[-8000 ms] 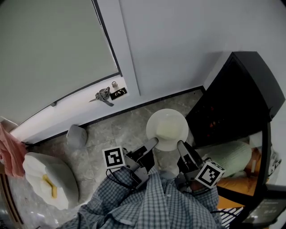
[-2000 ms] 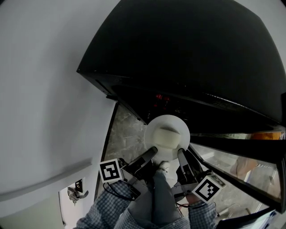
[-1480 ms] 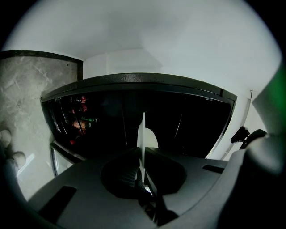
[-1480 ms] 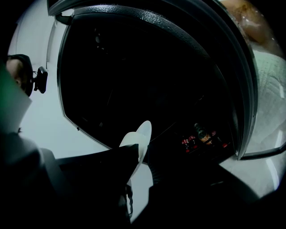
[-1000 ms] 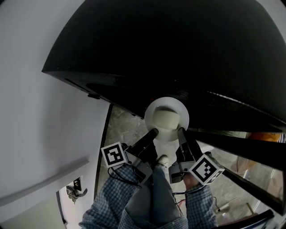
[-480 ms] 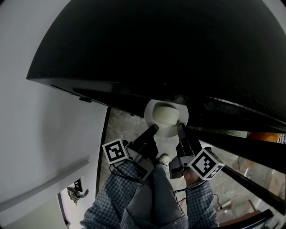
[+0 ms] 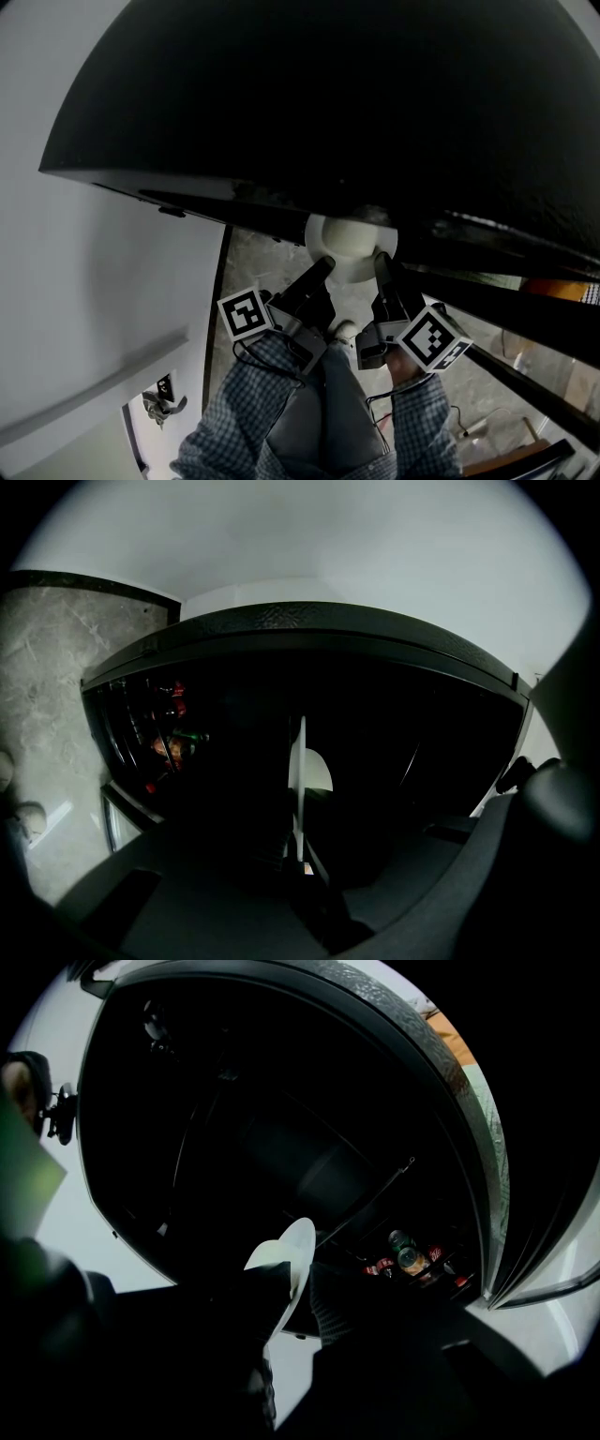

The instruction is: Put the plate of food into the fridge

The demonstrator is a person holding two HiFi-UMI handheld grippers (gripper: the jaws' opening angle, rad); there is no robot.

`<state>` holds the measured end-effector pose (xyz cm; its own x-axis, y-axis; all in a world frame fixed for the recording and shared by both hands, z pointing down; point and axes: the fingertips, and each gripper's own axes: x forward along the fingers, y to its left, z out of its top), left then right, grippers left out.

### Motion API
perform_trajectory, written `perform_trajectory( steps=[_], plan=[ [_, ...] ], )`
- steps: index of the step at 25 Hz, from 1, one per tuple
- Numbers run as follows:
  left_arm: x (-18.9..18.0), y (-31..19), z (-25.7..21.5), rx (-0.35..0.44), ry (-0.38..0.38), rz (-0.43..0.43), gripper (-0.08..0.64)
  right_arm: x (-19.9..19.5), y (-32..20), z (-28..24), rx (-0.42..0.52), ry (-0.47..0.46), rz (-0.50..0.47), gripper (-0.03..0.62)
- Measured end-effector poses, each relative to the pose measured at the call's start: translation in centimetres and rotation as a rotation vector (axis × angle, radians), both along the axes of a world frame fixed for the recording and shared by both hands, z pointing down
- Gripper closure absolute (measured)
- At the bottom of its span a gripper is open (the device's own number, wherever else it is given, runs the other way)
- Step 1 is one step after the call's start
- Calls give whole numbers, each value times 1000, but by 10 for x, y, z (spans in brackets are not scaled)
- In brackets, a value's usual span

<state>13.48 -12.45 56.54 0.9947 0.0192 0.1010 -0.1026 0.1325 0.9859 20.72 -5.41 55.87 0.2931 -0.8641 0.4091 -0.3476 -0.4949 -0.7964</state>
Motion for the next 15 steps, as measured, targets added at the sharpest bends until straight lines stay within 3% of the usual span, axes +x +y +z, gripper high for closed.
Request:
perform_trajectory(
  steps=[15],
  plan=[
    [15, -8, 0, 17, 6, -16, 532, 11, -3, 4, -4, -31, 61, 522]
  ],
)
